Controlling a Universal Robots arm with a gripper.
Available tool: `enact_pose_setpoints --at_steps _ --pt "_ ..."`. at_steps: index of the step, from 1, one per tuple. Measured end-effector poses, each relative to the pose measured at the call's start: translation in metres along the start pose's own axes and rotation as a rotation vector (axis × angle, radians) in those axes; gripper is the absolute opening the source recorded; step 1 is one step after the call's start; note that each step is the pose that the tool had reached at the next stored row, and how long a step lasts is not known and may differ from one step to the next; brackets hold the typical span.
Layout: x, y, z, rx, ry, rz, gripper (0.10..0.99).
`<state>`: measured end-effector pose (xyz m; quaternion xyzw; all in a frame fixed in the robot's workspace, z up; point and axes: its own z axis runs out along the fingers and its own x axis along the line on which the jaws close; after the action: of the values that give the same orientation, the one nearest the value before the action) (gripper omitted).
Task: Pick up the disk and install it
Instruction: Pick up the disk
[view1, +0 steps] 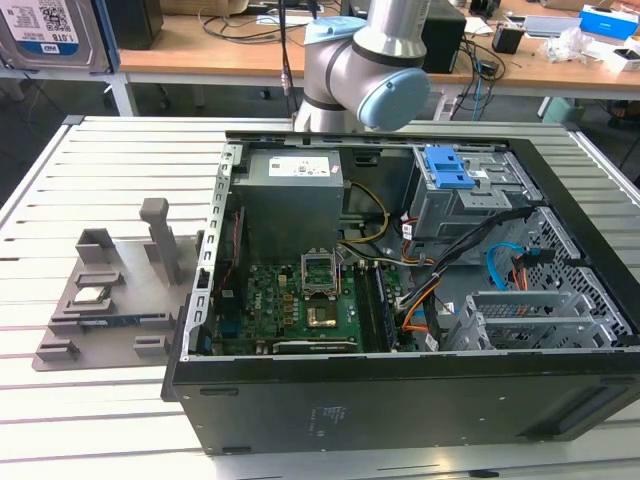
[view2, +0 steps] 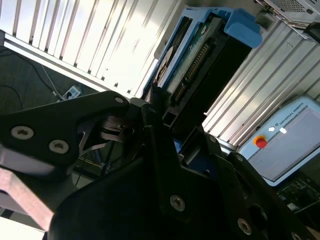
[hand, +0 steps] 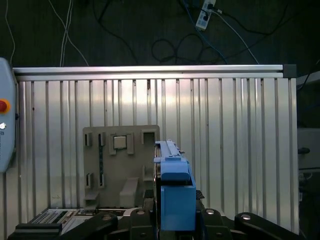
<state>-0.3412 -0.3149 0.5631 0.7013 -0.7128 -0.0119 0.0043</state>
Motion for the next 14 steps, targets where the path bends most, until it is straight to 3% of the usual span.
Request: enact_pose_setpoints --at_steps 4,14 --pt "0.0 0.0 -0.0001 0.0 0.0 0.0 0.365" --pt "-0.0003 -0.0163 -0.0005 0.0 0.0 0.0 0.365"
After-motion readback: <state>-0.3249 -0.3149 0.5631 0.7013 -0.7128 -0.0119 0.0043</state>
